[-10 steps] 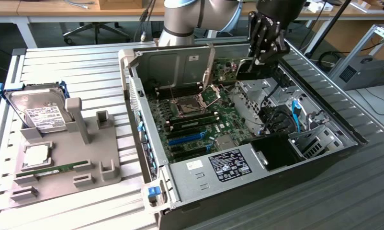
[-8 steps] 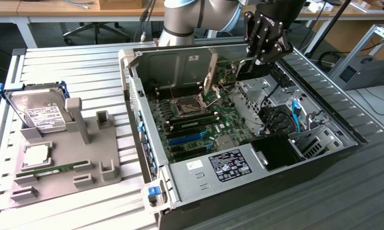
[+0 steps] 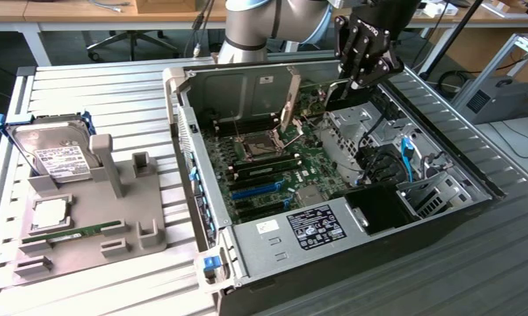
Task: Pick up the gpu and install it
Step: 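Insert the gpu into the slot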
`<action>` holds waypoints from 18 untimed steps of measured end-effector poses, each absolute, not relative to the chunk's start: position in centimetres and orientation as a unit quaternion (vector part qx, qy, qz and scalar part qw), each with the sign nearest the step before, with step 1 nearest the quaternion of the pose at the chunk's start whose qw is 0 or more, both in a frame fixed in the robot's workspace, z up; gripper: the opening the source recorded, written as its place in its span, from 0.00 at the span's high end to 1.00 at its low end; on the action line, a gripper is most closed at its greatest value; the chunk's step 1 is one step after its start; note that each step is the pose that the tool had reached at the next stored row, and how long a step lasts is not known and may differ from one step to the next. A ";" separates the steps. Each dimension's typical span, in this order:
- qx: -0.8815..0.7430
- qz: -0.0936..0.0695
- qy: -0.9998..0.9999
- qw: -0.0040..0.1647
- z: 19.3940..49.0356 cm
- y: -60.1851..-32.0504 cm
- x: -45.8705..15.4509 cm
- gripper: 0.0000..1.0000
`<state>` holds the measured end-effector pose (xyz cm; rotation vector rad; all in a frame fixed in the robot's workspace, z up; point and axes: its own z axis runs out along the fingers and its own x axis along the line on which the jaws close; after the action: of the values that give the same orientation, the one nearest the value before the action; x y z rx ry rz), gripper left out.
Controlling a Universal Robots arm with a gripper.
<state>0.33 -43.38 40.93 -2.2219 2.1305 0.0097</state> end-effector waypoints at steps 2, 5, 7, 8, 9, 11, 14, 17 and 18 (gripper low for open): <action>-0.722 0.003 0.691 0.032 40.9 -43.4 0.3 0.73; -0.729 0.003 0.684 0.031 40.9 -43.4 0.3 0.73; -0.739 0.003 0.673 0.030 40.9 -43.4 0.3 0.73; -0.744 0.003 0.667 0.030 40.9 -43.4 0.3 0.73; -0.749 0.003 0.662 0.030 40.9 -43.4 0.3 0.73; -0.760 0.003 0.649 0.029 40.9 -43.4 0.3 0.73; -0.774 0.003 0.633 0.028 40.9 -43.4 0.3 0.73; -0.791 0.002 0.612 0.027 40.9 -43.4 0.3 0.73; -0.796 0.002 0.605 0.027 40.9 -43.4 0.3 0.73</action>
<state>0.33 -43.38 40.93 -2.4595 1.8677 0.0075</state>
